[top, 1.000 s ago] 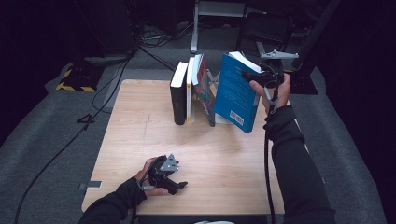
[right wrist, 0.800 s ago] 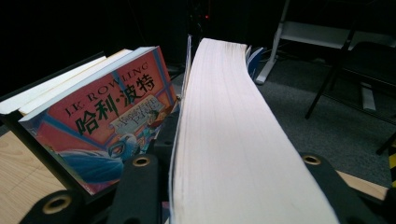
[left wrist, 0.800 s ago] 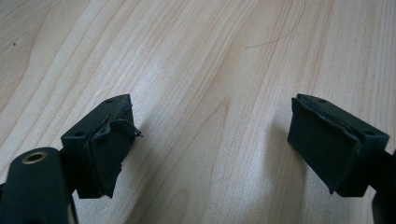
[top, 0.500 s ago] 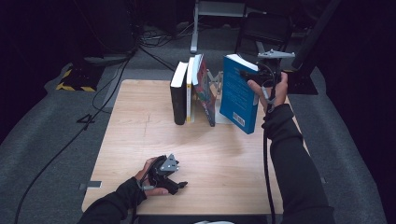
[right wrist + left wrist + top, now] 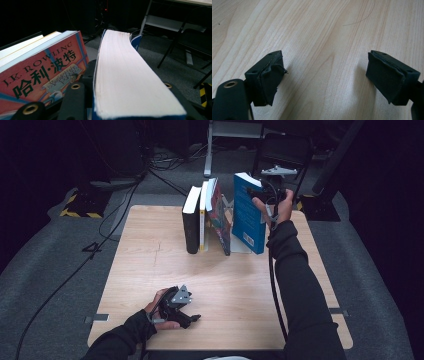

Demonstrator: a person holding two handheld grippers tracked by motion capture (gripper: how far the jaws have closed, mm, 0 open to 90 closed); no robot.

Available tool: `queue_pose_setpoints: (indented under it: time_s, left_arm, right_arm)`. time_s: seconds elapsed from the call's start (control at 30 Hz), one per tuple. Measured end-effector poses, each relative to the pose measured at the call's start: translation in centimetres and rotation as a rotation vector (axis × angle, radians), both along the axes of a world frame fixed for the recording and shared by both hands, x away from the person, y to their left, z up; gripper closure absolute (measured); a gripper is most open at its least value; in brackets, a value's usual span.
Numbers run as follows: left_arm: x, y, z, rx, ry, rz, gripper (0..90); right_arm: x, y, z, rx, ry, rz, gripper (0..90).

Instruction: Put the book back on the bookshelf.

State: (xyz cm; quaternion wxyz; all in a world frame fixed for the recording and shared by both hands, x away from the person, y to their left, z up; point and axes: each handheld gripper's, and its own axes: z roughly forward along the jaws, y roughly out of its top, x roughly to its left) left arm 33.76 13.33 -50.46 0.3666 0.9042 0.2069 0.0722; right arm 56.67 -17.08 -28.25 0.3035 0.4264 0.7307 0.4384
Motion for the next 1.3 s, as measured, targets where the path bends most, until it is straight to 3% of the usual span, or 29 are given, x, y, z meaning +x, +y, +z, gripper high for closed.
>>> queue_pose_setpoints:
  time_s: [0.33, 0.47, 0.57, 0.73, 1.3]
  left_arm:
    - [0.0, 0.0, 0.0, 0.003, -0.002, -0.005, 15.0]
    - [0.0, 0.0, 0.0, 0.004, -0.001, -0.005, 15.1]
    - [0.0, 0.0, 0.0, 0.004, -0.002, -0.007, 15.1]
    - [0.0, 0.0, 0.0, 0.006, -0.003, -0.009, 15.0]
    - [0.1, -0.1, 0.0, -0.001, 0.002, -0.011, 14.7]
  right_arm:
    - [0.0, 0.5, -0.9, -0.022, -0.025, -0.001, 59.8]
    - [-0.4, 0.5, -2.0, -0.039, -0.019, 0.002, 59.7]
    - [-0.7, 0.1, -2.3, -0.01, -0.024, 0.009, 59.6]
    - [-1.8, -0.2, -2.6, -0.022, -0.025, 0.029, 59.2]
    - [-6.6, -3.4, -4.7, 0.01, -0.013, 0.062, 58.8]
